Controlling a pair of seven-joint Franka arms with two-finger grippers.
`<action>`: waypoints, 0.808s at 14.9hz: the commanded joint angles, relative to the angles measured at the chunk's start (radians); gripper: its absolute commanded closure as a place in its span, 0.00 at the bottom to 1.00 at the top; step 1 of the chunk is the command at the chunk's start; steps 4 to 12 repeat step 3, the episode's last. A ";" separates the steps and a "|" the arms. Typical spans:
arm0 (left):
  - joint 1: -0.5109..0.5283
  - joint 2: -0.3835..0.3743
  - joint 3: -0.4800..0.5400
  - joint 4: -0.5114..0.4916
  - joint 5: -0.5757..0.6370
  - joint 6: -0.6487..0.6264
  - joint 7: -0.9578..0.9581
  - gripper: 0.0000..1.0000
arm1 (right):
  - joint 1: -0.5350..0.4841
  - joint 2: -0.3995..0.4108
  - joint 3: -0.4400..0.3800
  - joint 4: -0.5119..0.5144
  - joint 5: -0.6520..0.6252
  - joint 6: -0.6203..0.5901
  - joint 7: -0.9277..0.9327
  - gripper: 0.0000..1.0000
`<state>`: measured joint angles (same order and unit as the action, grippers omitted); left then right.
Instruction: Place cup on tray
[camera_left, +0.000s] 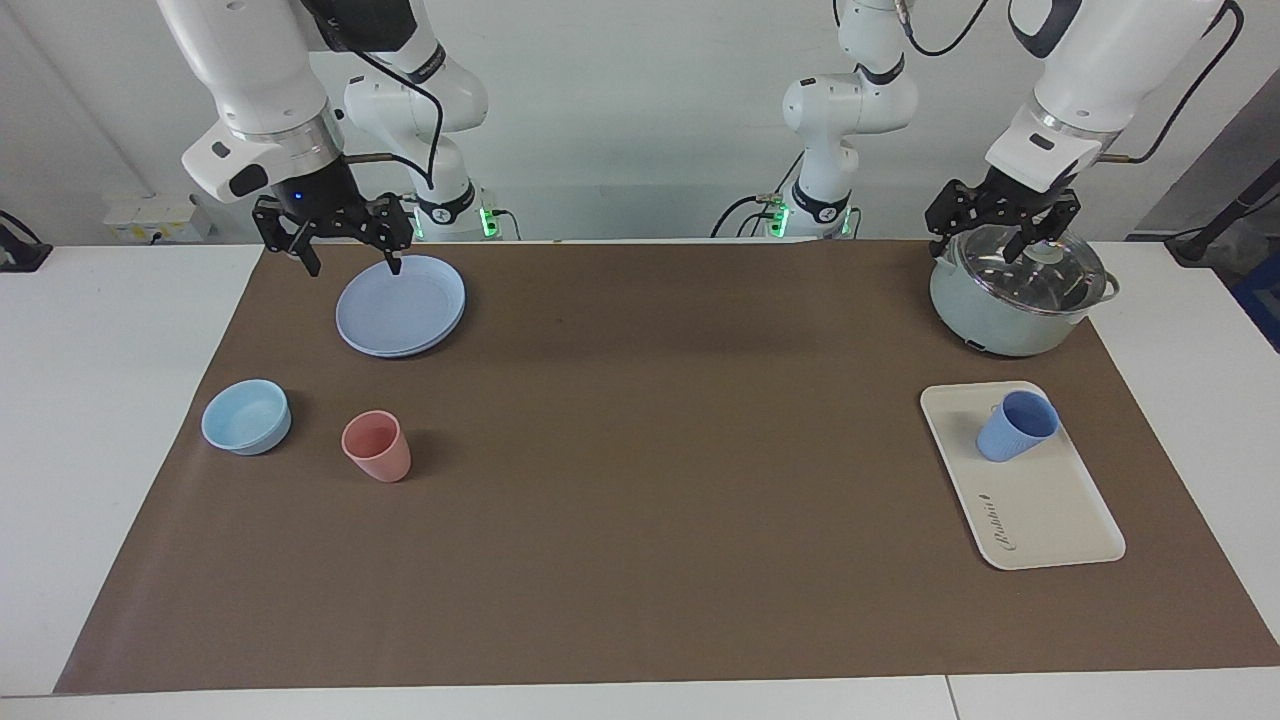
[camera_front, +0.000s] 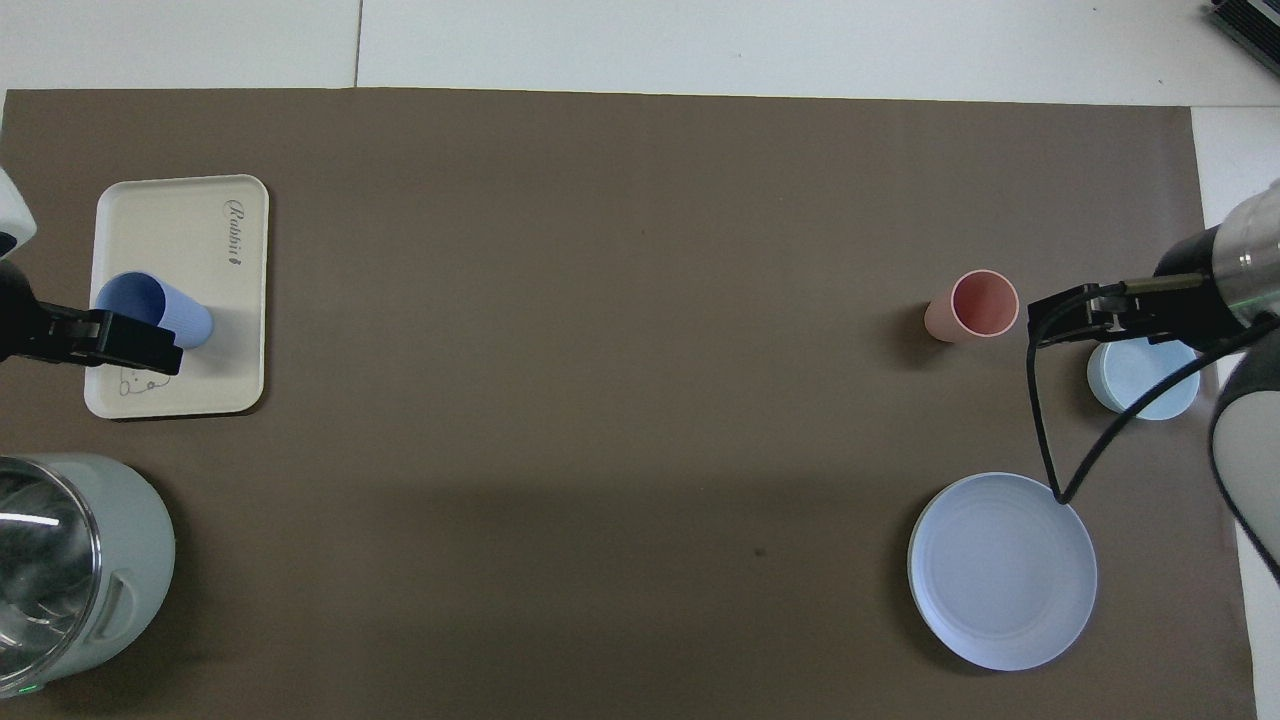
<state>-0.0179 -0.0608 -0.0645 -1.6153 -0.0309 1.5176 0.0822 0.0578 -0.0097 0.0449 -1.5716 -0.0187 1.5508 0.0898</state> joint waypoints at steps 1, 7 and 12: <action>0.004 -0.014 -0.009 -0.002 0.017 -0.005 -0.010 0.00 | -0.013 -0.019 0.006 -0.019 0.025 -0.009 0.011 0.00; 0.003 -0.013 -0.009 -0.002 0.016 -0.002 -0.009 0.00 | -0.013 -0.019 0.006 -0.019 0.025 -0.009 0.005 0.00; 0.003 -0.013 -0.009 -0.002 0.016 -0.002 -0.009 0.00 | -0.013 -0.019 0.006 -0.019 0.025 -0.009 0.005 0.00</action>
